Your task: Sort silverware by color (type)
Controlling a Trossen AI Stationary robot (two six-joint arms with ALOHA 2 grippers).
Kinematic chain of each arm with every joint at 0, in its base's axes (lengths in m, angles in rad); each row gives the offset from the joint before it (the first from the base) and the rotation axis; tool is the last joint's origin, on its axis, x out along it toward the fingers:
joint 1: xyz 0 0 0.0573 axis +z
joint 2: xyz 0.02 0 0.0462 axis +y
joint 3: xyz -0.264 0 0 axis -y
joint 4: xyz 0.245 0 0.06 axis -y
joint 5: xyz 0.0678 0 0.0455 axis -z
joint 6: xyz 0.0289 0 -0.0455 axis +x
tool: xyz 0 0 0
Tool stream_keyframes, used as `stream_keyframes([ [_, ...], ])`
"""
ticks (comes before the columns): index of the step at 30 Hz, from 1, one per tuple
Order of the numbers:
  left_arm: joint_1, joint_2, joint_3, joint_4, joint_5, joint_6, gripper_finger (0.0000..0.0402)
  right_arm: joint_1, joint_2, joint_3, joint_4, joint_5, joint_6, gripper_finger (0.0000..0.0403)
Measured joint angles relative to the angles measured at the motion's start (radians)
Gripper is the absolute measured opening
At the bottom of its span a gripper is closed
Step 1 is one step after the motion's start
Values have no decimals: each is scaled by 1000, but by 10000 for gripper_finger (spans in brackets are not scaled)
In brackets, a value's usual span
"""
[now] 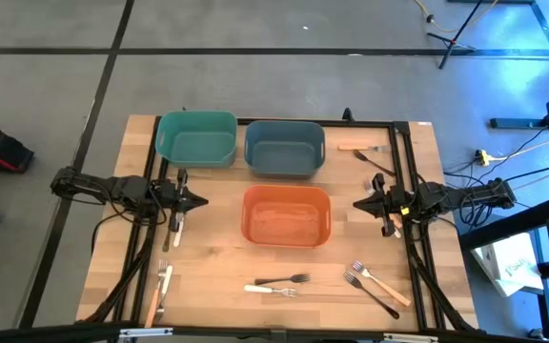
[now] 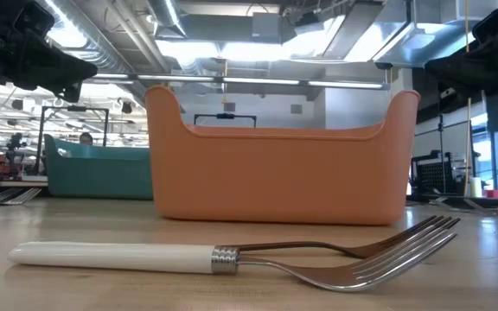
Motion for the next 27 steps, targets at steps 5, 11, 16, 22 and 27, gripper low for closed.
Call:
stream_keyframes([
  [5, 0, 0, 0, 0, 0, 0, 6, 0, 0, 0, 0, 0, 0, 1],
  [11, 0, 0, 0, 3, -3, 0, 6, 0, 0, 0, 9, 1, 0, 1],
  [16, 0, 0, 0, 18, -4, 11, 6, 0, 0, 0, 65, 30, 1, 1],
  [22, 0, 0, 0, 182, -4, 38, 6, 0, 0, 0, 149, 111, -3, 1],
  [27, 0, 0, 0, 332, -112, 93, 6, 0, 12, 20, 123, 295, -10, 1],
])
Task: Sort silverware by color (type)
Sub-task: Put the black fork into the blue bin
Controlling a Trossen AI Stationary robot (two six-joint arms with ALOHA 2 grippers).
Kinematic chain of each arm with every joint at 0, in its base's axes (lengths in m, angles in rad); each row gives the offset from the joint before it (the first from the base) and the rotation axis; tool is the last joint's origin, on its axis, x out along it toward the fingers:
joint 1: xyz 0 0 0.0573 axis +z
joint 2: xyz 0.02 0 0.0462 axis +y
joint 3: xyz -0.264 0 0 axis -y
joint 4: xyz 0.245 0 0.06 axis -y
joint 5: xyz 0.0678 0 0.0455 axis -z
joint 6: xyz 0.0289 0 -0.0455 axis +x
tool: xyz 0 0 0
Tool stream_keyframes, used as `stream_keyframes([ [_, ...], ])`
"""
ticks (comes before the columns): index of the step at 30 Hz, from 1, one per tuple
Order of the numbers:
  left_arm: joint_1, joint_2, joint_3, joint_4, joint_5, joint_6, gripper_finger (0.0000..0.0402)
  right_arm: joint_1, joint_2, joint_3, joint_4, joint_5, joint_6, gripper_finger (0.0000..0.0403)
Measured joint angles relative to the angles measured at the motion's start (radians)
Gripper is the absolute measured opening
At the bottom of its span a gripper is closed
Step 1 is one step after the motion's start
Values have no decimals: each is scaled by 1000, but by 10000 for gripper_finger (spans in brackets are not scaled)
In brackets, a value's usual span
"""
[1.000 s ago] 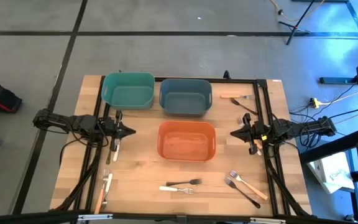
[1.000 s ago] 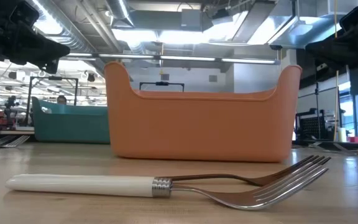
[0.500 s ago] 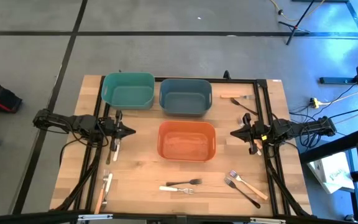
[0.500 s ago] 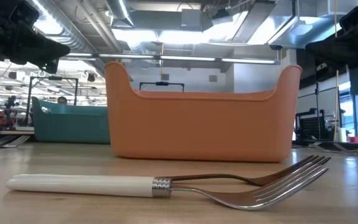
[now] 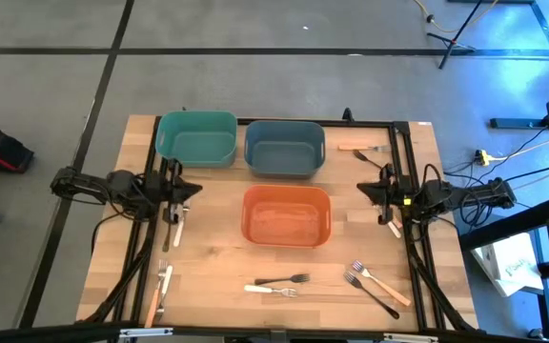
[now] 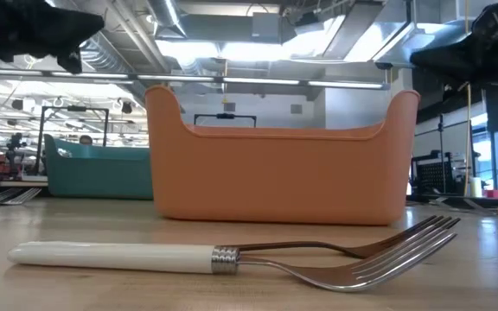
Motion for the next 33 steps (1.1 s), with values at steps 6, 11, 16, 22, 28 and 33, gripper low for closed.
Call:
stream_keyframes([
  [6, 44, 22, 0, 86, -165, 59, 6, -4, 86, 89, -57, 270, -96, 1],
  [11, 143, 97, 0, 150, -167, 100, 6, -93, 208, 150, -62, 353, -166, 1],
  [16, 244, 213, 0, 204, -87, 69, 6, -292, 367, 222, -92, 313, -201, 1],
  [22, 314, 341, 0, 256, -29, 42, 6, -588, 570, 359, -231, 119, -205, 1],
  [28, 336, 447, 0, 265, 25, 48, 6, -835, 782, 458, -298, -66, -174, 1],
  [33, 336, 496, 0, 314, 103, 48, 6, -948, 939, 541, -450, -132, -169, 1],
])
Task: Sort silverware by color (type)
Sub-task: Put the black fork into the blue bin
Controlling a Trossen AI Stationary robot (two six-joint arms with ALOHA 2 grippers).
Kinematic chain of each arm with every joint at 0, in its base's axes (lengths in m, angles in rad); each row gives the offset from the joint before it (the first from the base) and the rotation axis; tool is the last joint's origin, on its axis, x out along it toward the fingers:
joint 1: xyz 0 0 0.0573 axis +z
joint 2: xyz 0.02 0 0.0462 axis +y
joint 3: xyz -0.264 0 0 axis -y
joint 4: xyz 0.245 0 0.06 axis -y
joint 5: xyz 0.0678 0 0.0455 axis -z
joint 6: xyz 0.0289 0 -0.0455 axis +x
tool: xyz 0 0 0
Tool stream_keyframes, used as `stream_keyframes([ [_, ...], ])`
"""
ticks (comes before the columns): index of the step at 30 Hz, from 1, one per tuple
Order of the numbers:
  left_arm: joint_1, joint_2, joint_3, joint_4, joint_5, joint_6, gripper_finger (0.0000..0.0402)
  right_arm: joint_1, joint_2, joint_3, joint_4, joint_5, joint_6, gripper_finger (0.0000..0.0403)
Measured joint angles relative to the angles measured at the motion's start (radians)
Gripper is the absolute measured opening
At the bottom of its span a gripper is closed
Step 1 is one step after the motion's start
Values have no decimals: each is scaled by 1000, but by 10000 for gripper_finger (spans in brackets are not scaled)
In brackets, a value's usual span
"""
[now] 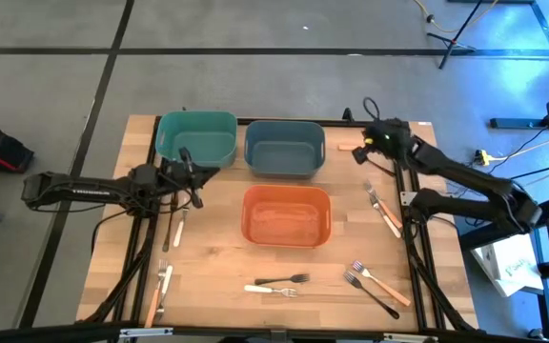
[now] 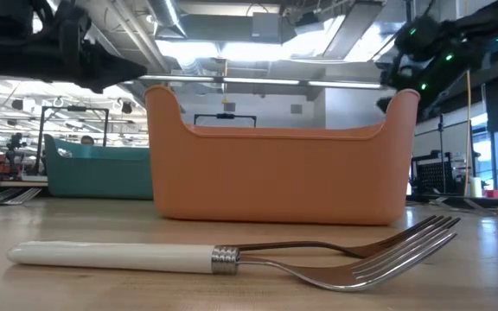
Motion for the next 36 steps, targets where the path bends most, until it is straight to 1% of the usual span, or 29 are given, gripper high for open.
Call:
stream_keyframes([
  [2, 0, 8, 0, 14, 20, 0, 6, -30, 62, 41, -94, -20, 0, 1],
  [5, 0, 8, 0, 45, 40, -30, 6, -73, 148, 117, -294, -30, 1, 1],
  [7, 0, 8, 0, 62, 55, -58, 6, -92, 201, 155, -390, 0, 10, 1],
  [9, 0, 8, 0, 70, 70, -78, 6, -105, 245, 172, -425, 21, 34, 1],
  [11, 0, 8, 0, 75, 87, -99, 6, -118, 275, 173, -431, 2, 49, 1],
  [14, -2, 8, 0, 65, 130, -150, 6, -126, 317, 173, -445, -57, 49, 5],
  [18, -18, 8, 0, 64, 170, -180, 6, -126, 365, 173, -449, -102, 44, 38],
  [23, -43, 8, 0, 65, 172, -178, 6, -126, 414, 173, -421, -78, 38, 95],
  [26, -44, 8, 0, 69, 167, -177, 6, -126, 449, 173, -404, -50, 25, 118],
  [30, -44, 8, 0, 73, 167, -176, 6, -126, 509, 173, -381, -65, 15, 125],
  [36, -44, 8, 0, 73, 166, -176, 6, -126, 576, 173, -362, -60, -15, 115],
])
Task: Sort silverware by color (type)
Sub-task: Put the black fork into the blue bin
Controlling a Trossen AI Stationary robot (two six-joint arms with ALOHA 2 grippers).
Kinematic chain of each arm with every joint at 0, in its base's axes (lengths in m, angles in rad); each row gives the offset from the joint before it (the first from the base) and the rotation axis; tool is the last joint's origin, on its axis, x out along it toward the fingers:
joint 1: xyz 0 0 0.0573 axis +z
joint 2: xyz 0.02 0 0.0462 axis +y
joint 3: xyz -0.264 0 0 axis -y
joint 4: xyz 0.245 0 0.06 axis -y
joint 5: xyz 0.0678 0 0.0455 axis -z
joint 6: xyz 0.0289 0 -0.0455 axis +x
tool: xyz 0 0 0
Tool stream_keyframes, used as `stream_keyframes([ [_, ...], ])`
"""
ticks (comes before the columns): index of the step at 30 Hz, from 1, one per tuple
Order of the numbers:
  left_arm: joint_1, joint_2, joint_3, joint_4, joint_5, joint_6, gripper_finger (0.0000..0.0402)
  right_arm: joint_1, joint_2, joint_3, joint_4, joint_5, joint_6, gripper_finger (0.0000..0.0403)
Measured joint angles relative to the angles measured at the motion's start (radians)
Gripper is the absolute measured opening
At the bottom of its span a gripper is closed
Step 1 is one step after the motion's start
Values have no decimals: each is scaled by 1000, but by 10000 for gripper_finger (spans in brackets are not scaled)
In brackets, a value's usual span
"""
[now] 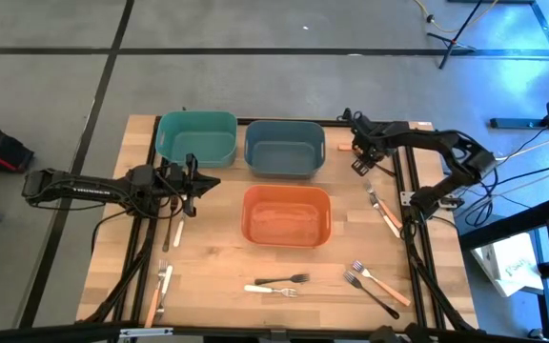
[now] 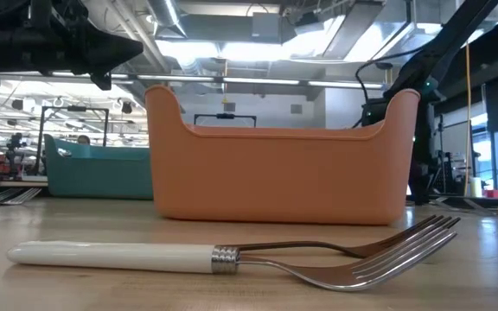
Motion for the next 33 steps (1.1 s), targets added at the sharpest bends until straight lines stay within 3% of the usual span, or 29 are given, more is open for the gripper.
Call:
stream_keyframes([
  [8, 0, 0, 0, 11, -3, 0, 6, 0, 1, 0, 5, 11, -19, 90],
  [19, 0, 0, 0, 40, 2, -15, 6, 0, 1, 0, 26, -5, 2, 8],
  [33, 0, 0, 0, 43, 31, 0, 6, 1, -14, -1, 37, -76, -18, 1],
])
